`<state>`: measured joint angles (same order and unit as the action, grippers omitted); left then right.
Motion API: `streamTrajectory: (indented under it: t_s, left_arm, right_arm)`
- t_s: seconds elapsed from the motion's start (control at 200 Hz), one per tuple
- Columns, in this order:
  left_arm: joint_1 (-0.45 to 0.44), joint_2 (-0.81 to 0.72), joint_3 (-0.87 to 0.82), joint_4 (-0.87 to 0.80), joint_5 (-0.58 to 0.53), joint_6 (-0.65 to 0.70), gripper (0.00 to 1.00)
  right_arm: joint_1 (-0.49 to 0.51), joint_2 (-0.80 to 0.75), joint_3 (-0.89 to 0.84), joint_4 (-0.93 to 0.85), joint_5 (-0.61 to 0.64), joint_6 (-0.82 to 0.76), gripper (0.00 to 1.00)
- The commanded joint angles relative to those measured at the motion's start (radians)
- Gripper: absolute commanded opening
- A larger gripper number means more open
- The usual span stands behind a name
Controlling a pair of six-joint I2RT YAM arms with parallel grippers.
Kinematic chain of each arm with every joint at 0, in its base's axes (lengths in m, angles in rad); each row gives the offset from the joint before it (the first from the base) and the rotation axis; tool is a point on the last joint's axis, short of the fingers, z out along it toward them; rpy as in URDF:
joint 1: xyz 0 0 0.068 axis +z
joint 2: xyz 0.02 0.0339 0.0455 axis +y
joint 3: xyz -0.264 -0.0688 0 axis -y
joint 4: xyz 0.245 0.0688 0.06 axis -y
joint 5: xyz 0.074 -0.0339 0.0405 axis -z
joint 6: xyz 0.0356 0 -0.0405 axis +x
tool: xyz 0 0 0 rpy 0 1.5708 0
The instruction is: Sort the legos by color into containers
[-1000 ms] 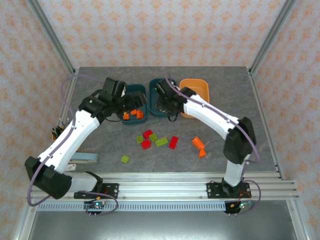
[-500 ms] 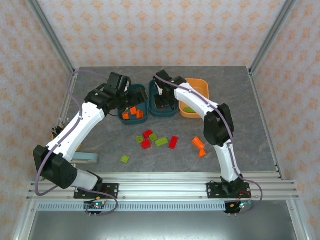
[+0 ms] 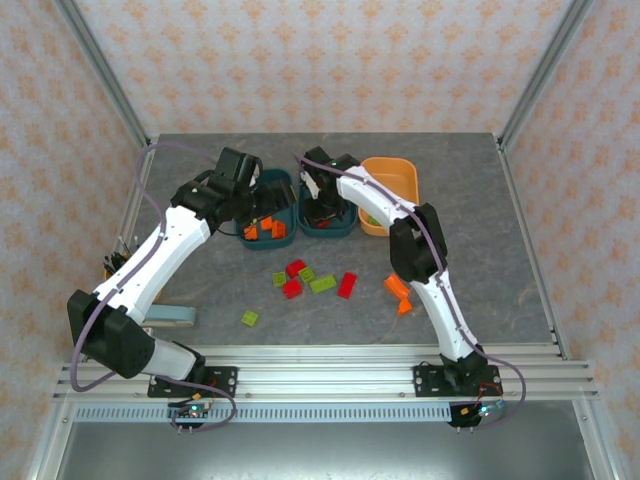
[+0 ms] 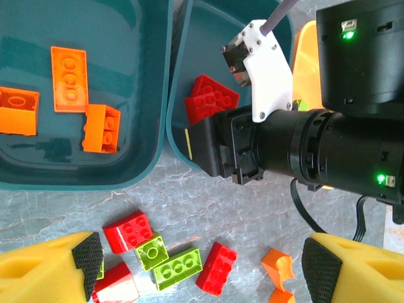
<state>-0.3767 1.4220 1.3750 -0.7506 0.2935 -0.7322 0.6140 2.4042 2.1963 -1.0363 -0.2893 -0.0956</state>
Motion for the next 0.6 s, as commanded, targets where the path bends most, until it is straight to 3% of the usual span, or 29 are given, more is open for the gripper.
streamTrajectory:
  t_s: [0.0,0.13,0.305,0.595]
  left_arm:
    - [0.007,-0.026,-0.022,0.002,0.016,0.014,0.86]
    - [0.007,-0.028,-0.021,-0.002,0.016,0.013,0.85]
    - [0.007,-0.048,-0.035,-0.028,0.01,0.014,0.85]
    - [-0.004,-0.178,-0.191,-0.102,0.019,0.014,0.84]
  right_arm:
    - [-0.003,0.022,0.047,-0.044,0.011,-0.012,0.54]
    - [-0.003,0.012,0.08,-0.05,0.026,0.001,0.61]
    - [-0.003,-0.1,0.051,-0.021,0.062,0.051,0.57]
    - [0.004,-0.59,-0.437,0.234,0.095,0.298,0.56]
